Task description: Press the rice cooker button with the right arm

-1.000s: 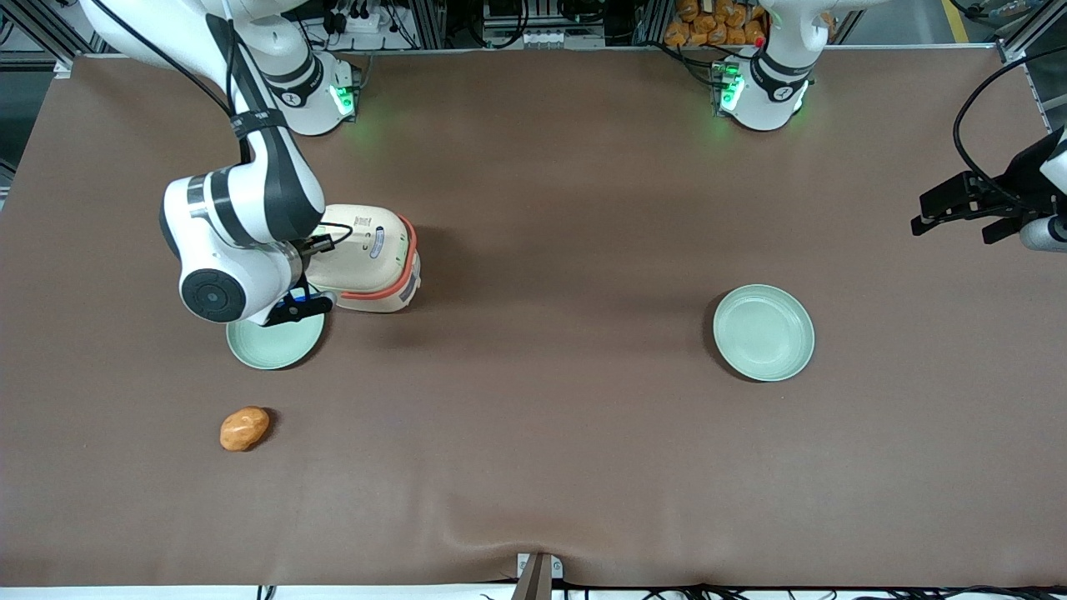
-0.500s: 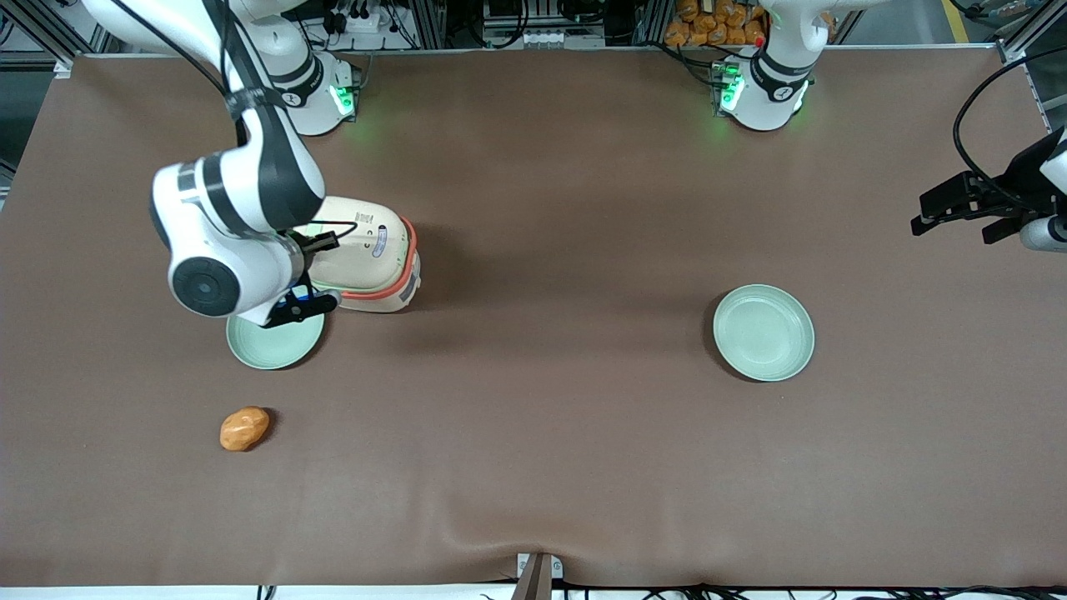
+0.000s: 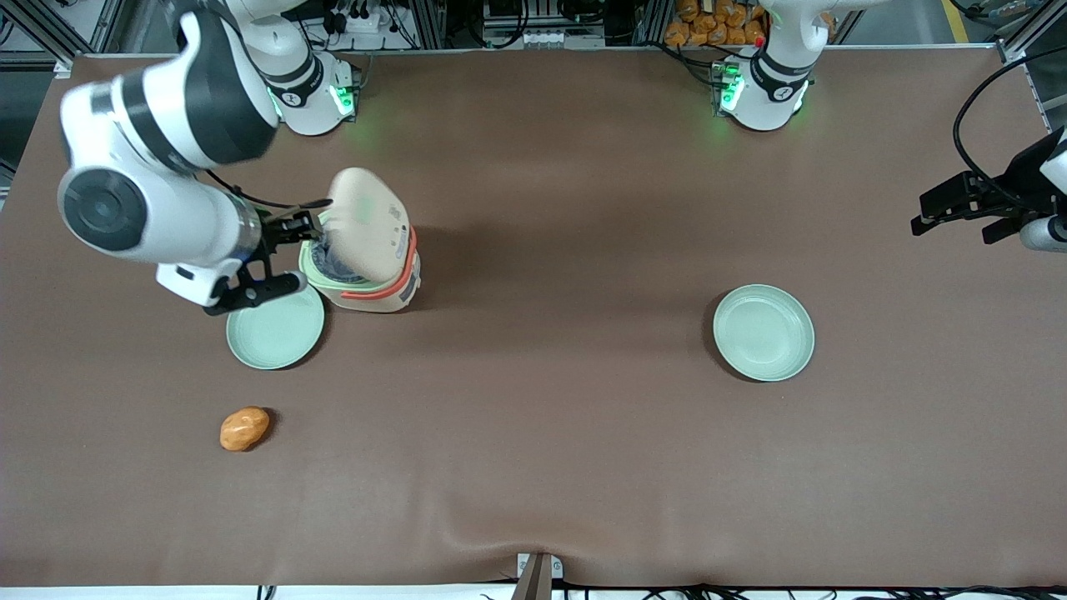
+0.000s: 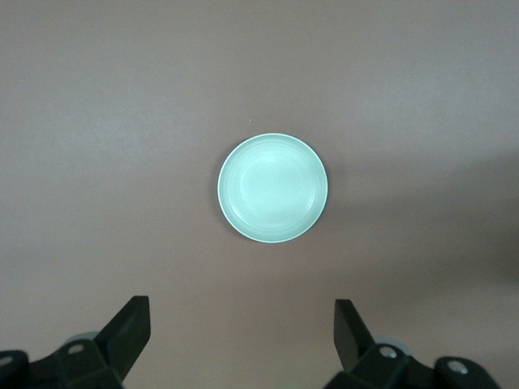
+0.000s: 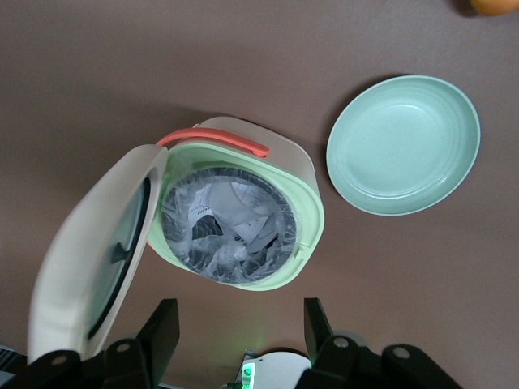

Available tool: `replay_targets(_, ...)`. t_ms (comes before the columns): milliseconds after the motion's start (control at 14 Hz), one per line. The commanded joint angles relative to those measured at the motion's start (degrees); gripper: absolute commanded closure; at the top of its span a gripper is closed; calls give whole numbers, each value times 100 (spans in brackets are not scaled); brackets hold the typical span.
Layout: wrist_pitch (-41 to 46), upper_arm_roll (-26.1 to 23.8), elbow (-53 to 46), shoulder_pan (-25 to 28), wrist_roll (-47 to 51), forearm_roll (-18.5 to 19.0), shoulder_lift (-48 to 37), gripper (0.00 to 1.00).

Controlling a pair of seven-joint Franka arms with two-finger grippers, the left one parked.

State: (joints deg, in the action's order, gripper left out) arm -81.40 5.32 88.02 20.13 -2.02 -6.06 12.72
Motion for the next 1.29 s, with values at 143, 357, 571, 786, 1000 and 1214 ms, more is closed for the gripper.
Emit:
replay_targets(143,54,4,-145,-114,-26,-53,-339,0)
replay_targets(357,45,-83,-171,-421,-79,-44,-681,0)
replay_targets(571,10,-601,-189,-1088,-62,70,-990,0)
replay_targets(786,27,-602,-478,-1265,-61,420,-1113,0)
replay_targets(1000,63,-401,-497,-1266,-62,869,-1315,0)
replay_targets(1214,150,64,-462,-1240,-88,773,-1377,0)
